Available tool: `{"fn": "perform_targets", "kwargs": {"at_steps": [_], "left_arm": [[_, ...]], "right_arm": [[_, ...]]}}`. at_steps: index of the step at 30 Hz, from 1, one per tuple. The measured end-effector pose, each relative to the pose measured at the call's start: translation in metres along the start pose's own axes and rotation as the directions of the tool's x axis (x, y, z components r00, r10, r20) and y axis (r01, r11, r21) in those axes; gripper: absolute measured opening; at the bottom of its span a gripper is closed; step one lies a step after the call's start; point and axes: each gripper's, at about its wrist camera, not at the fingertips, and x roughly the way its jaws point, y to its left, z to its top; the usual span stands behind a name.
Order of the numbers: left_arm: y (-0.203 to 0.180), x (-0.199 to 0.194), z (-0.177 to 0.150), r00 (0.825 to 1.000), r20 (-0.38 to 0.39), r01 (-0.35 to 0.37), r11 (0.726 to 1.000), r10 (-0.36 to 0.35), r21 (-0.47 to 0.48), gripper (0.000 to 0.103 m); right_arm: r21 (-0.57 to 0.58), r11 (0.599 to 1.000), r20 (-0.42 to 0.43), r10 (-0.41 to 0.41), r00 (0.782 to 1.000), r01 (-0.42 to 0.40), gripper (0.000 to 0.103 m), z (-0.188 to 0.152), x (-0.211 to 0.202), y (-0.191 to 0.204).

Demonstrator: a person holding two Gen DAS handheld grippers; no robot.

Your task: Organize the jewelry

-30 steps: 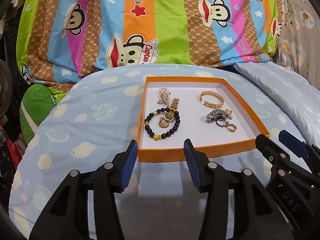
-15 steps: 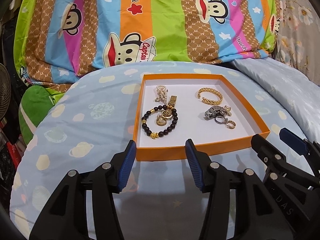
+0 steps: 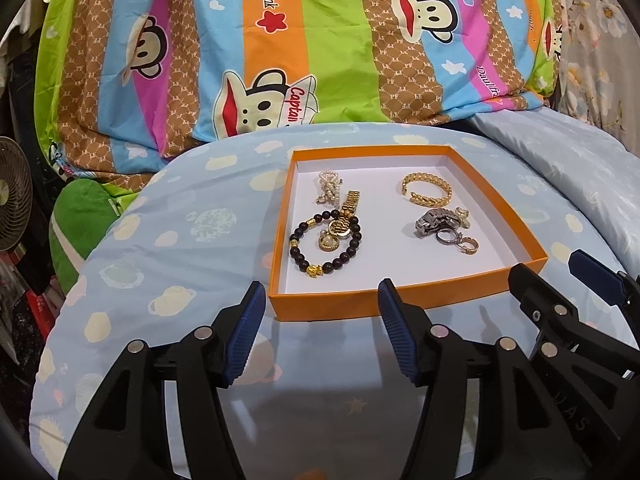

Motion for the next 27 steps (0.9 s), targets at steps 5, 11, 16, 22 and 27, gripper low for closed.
{"fn": "perform_targets", "kwargs": {"at_steps": [5, 11, 16, 22, 27], "left_arm": [[-0.001, 0.001, 0.001, 1.000, -0.002, 0.004, 1.000, -0.004, 0.004, 0.056], [-0.002, 0.004, 0.000, 1.000, -0.015, 0.011, 1.000, -0.010, 0.005, 0.056], [-0.002, 0.004, 0.001, 1.000, -0.015, 0.010, 1.000, -0.010, 0.006, 0.056], [-0.001, 0.008, 0.000, 1.000, -0.027, 0.015, 1.000, -0.015, 0.005, 0.056], [0.000, 0.010, -0.001, 0.999, -0.026, 0.024, 1.000, -0.024, 0.003, 0.056]], "right_arm": [[0.002, 1.000, -0.005, -0.008, 1.000, 0.008, 0.064, 0.000, 0.000, 0.000], [0.002, 1.000, -0.010, -0.012, 1.000, 0.012, 0.064, 0.001, 0.002, -0.001], [0.003, 1.000, -0.011, -0.011, 1.000, 0.011, 0.064, 0.001, 0.002, -0.001], [0.005, 1.000, -0.018, -0.011, 1.000, 0.011, 0.064, 0.001, 0.005, -0.002], [0.006, 1.000, -0.017, -0.011, 1.000, 0.011, 0.064, 0.001, 0.005, -0.002]]}}
